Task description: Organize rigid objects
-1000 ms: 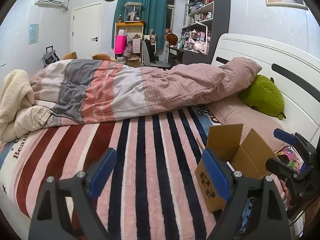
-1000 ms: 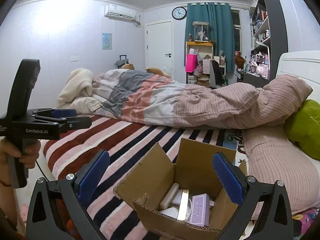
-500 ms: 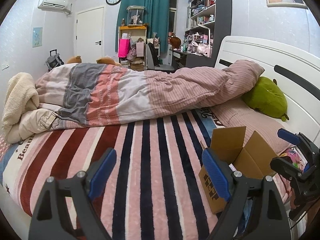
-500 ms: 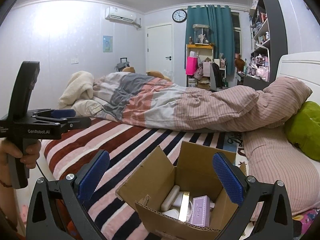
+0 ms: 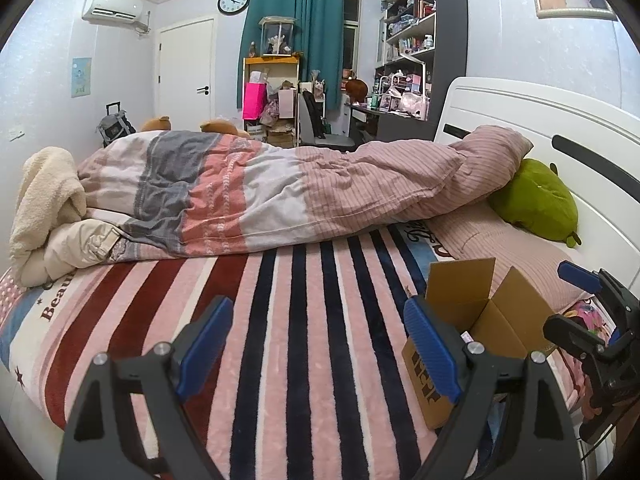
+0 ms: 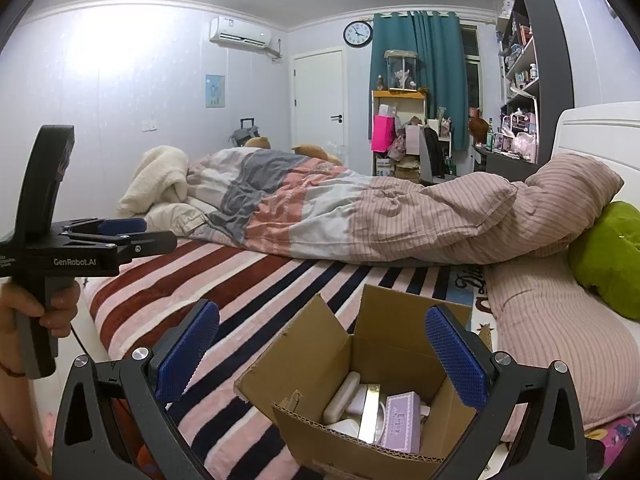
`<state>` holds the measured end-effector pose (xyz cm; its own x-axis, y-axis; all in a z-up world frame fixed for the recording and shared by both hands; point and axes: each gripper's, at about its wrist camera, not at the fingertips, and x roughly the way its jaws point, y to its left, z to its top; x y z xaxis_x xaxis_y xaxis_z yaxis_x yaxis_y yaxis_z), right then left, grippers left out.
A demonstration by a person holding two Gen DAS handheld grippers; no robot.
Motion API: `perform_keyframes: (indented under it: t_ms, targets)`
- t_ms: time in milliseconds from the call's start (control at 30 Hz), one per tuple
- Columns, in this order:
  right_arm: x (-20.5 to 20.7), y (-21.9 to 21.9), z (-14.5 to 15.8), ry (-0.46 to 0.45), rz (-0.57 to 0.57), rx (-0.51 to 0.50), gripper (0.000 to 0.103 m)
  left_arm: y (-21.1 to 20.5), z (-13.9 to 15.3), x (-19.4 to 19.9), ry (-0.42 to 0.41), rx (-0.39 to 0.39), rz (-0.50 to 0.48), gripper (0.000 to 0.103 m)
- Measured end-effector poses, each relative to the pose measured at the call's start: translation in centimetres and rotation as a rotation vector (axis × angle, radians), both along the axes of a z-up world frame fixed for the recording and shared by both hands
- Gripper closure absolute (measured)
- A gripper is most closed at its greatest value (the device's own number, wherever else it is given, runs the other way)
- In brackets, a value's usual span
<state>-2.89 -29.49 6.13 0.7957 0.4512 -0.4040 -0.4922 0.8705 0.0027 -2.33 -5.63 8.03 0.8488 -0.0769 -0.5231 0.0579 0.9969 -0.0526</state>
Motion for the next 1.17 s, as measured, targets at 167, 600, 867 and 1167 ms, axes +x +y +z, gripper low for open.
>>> perform_keyframes:
  t_ms: [167, 600, 867, 1167]
  targets:
    - [-0.02, 0.06, 0.17, 0.006, -0.002, 0.006, 0.000, 0.19, -0.02, 0.01, 0.000, 0.004, 0.010, 0.018]
    - [0.12, 0.04, 0.16, 0.019, -0.002, 0.018, 0.000, 0.61, -0.11, 0.16, 0.003, 0.008, 0.024, 0.017]
    - [0.13, 0.22, -0.29, 0.028, -0.007, 0.023, 0.000, 0.67, -0.10, 0.19, 0.003, 0.007, 0.025, 0.017]
    - [0.21, 0.01, -0.72, 0.031, -0.009, 0.029, 0.000, 0.99, -0.19, 0.08, 0.002, 0.008, 0.029, 0.013]
